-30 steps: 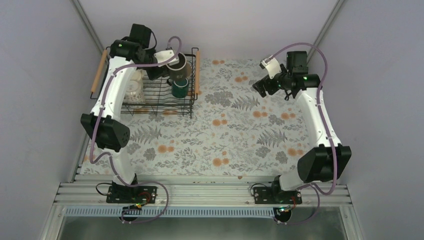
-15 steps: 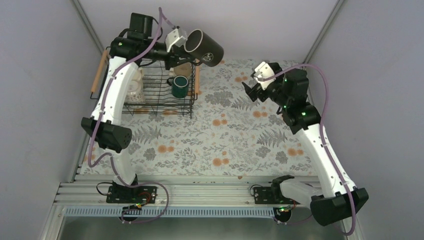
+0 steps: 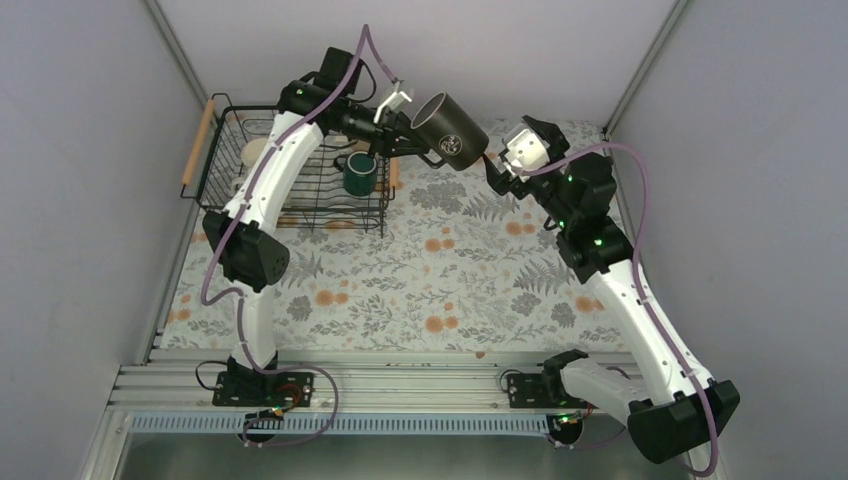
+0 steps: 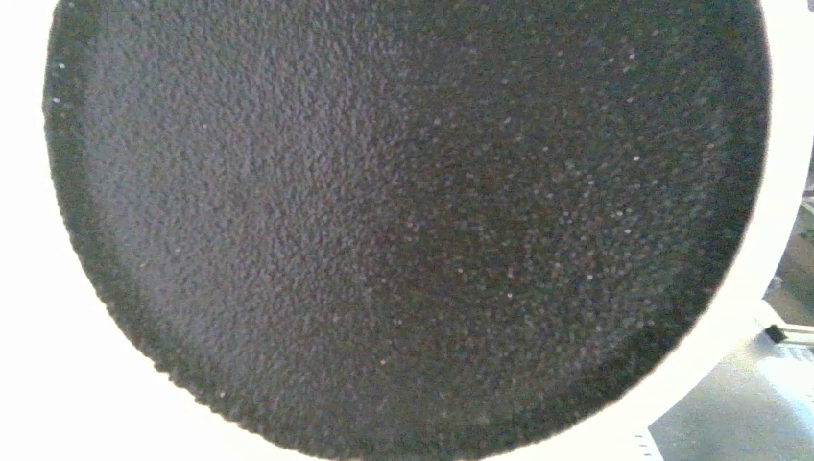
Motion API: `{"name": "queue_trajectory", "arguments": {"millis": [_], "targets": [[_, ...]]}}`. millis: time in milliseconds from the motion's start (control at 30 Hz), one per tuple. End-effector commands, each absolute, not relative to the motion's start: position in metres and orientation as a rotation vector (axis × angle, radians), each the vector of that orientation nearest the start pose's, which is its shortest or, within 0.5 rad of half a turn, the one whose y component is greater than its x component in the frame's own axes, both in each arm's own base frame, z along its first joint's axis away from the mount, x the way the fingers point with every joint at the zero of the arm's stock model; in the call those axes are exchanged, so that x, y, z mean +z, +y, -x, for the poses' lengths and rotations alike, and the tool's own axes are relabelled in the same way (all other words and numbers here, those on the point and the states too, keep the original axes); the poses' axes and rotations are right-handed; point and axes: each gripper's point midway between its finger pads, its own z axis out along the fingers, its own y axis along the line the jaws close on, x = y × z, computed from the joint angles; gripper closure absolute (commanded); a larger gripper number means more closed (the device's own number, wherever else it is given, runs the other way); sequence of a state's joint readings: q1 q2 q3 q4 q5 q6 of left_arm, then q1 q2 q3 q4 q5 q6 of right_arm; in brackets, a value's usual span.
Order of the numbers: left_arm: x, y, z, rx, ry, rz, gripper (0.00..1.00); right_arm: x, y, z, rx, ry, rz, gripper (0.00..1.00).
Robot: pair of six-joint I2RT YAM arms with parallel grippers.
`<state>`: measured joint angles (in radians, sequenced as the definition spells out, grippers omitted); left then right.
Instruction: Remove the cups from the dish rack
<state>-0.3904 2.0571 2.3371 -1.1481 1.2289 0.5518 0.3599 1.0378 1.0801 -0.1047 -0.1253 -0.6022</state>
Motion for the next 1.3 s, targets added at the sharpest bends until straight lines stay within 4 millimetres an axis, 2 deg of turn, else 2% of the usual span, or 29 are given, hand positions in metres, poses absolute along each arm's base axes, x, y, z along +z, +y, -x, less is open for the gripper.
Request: {"name": "queue_trajectory", "arguments": {"millis": [0,200,467,533,700,767,800,833,867,1067,1100,1133,1167,1200,1233,1267], "targets": [[0.415,-0.32,-0.318,-1.557,1.332,-1.405,0.98,0.411,0.15,-0.341,-0.12,1.323,0.8,0.03],[0.417,-0.321,-0.311,-1.687,1.299,-1.39,0.98,0.416,0.158,-0.333,-0.036,1.306,0.795,0.06],[0.4,-0.338,-0.31,-1.802,1.31,-1.396,0.98,0.428,0.17,-0.317,0.086,1.275,0.82,0.08],[0.399,-0.342,-0.309,-1.808,1.303,-1.405,0.98,0.431,0.173,-0.314,0.115,1.27,0.83,0.14],[0.391,-0.351,-0.305,-1.848,1.307,-1.414,0.98,0.438,0.179,-0.316,0.153,1.256,0.832,0.37],[0.389,-0.355,-0.303,-1.849,1.312,-1.423,0.98,0.439,0.182,-0.319,0.167,1.259,0.84,0.51],[0.39,-0.356,-0.301,-1.849,1.311,-1.427,0.98,0.438,0.183,-0.32,0.172,1.265,0.843,0.66],[0.391,-0.356,-0.3,-1.853,1.31,-1.428,0.98,0.438,0.184,-0.321,0.176,1.268,0.845,0.75],[0.391,-0.356,-0.298,-1.858,1.308,-1.429,0.98,0.437,0.185,-0.321,0.181,1.269,0.848,0.81],[0.389,-0.357,-0.298,-1.85,1.33,-1.427,0.97,0.44,0.185,-0.319,0.193,1.252,0.83,0.93],[0.386,-0.358,-0.3,-1.834,1.348,-1.426,0.88,0.442,0.184,-0.318,0.193,1.251,0.826,0.96],[0.383,-0.359,-0.303,-1.791,1.365,-1.433,0.75,0.443,0.184,-0.318,0.195,1.253,0.828,0.97],[0.38,-0.361,-0.305,-1.732,1.382,-1.444,0.53,0.444,0.184,-0.318,0.194,1.255,0.827,0.97],[0.377,-0.361,-0.307,-1.677,1.387,-1.458,0.45,0.445,0.183,-0.318,0.191,1.262,0.819,0.97],[0.377,-0.361,-0.309,-1.652,1.384,-1.464,0.42,0.446,0.182,-0.319,0.187,1.269,0.814,0.97],[0.376,-0.361,-0.31,-1.649,1.392,-1.463,0.3,0.446,0.181,-0.319,0.182,1.273,0.81,0.97]]}}
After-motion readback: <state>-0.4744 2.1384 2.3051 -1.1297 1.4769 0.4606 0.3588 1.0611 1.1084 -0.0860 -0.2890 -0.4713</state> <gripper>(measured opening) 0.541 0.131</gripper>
